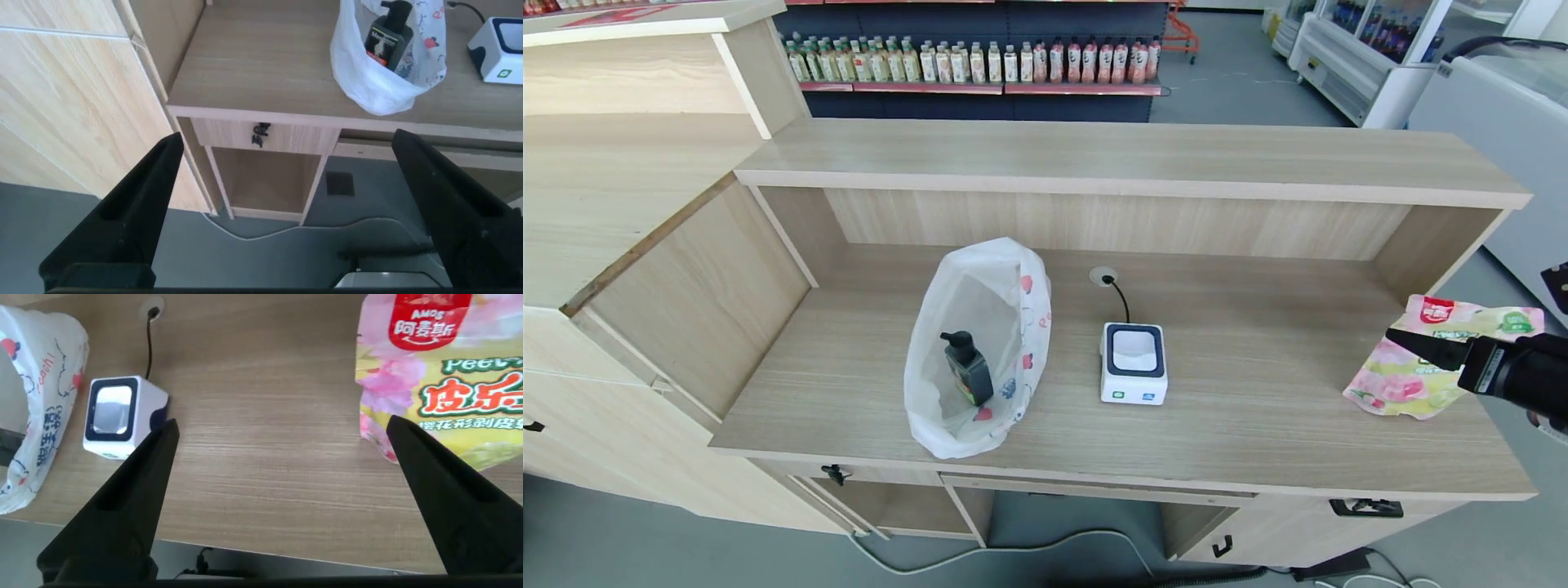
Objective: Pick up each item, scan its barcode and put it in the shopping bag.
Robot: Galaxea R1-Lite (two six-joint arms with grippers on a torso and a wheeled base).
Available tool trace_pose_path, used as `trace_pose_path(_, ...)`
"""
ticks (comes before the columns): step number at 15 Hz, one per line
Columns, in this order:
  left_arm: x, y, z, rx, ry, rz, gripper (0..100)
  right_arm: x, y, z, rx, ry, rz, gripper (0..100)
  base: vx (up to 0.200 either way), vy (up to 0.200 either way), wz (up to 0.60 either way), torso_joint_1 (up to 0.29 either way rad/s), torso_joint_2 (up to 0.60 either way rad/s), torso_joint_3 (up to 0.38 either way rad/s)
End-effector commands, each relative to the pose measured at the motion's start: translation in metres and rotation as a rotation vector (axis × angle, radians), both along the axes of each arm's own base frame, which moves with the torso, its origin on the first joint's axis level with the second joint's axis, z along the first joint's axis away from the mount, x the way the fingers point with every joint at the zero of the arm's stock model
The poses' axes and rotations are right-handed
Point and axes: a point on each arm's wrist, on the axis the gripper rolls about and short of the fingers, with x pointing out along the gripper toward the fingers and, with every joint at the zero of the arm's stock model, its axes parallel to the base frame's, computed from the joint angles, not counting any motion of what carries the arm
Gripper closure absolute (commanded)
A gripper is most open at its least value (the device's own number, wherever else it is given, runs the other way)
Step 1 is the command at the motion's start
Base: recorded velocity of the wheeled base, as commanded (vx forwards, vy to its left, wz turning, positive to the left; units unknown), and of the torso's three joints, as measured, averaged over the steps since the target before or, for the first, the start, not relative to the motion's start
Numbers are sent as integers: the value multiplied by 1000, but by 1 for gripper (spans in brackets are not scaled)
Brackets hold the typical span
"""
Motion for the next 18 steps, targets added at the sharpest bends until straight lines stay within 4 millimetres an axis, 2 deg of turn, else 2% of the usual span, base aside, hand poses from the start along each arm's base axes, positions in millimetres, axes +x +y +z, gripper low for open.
trace_pose_path(1, 0, 0, 0, 0, 0, -1, 0, 0, 0, 0, 1, 1, -1, 0, 0, -200, 0, 7, 2, 2)
trace_pose_path(12, 0, 0, 0, 0, 0, 1, 0, -5, 10, 17, 99, 16, 13, 0, 0, -200, 0, 2, 2, 2)
trace_pose_path(15, 0, 0, 0, -1, 0, 1, 0, -4, 17, 25, 158, 3, 31, 0, 200, -200, 0, -1, -1, 2)
trace_pose_path(18, 0, 0, 0, -3, 0, 1, 0, -2, 37, 52, 311, -24, 93, 0, 0, -67, 0, -2, -4, 4)
